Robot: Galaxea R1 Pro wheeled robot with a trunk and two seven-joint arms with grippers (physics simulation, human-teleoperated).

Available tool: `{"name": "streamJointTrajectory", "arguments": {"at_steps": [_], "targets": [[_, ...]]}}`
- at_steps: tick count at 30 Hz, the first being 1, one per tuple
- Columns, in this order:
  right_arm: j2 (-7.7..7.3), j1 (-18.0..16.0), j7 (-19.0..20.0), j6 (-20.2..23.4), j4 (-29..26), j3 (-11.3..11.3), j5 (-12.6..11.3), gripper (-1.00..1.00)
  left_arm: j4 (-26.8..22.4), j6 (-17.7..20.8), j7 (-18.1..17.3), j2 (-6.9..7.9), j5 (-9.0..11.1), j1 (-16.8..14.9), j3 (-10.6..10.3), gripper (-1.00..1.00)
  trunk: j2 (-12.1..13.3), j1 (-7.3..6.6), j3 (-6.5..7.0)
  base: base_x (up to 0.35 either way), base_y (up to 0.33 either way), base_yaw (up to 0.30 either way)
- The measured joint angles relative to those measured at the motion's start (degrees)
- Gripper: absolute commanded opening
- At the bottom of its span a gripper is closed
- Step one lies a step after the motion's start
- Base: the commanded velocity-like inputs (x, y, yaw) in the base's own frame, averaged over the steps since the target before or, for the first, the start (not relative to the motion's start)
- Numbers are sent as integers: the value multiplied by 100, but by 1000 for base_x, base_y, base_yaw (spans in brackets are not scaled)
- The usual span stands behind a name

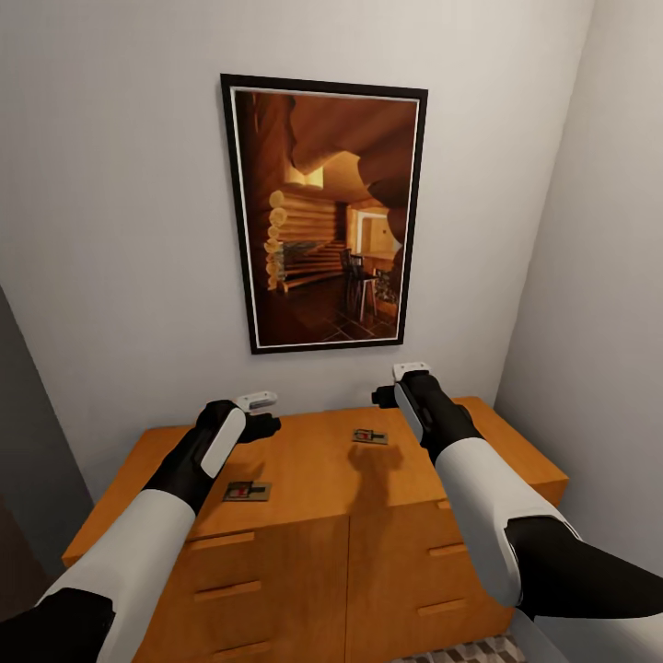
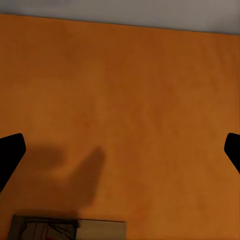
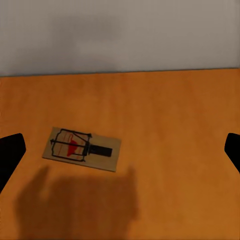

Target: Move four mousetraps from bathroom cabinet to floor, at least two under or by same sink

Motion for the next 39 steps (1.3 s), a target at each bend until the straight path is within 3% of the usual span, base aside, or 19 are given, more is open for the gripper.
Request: {"name": "streamJointTrajectory", "arguments": {"at_steps": [15,27,39], "targets": [[0,0,4,474,-25,-4,21,100,329,-168,-11,23,-16,0,-5,100,0,0,0,0,0,5],[0,0,5,496,-21,-7,20,100,389,-274,-12,12,-9,0,-7,100,0,0,0,0,0,201],[1,0,5,493,-20,2,40,100,394,-277,-5,-19,-9,1,-8,100,0,-2,0,150,-146,6]]}}
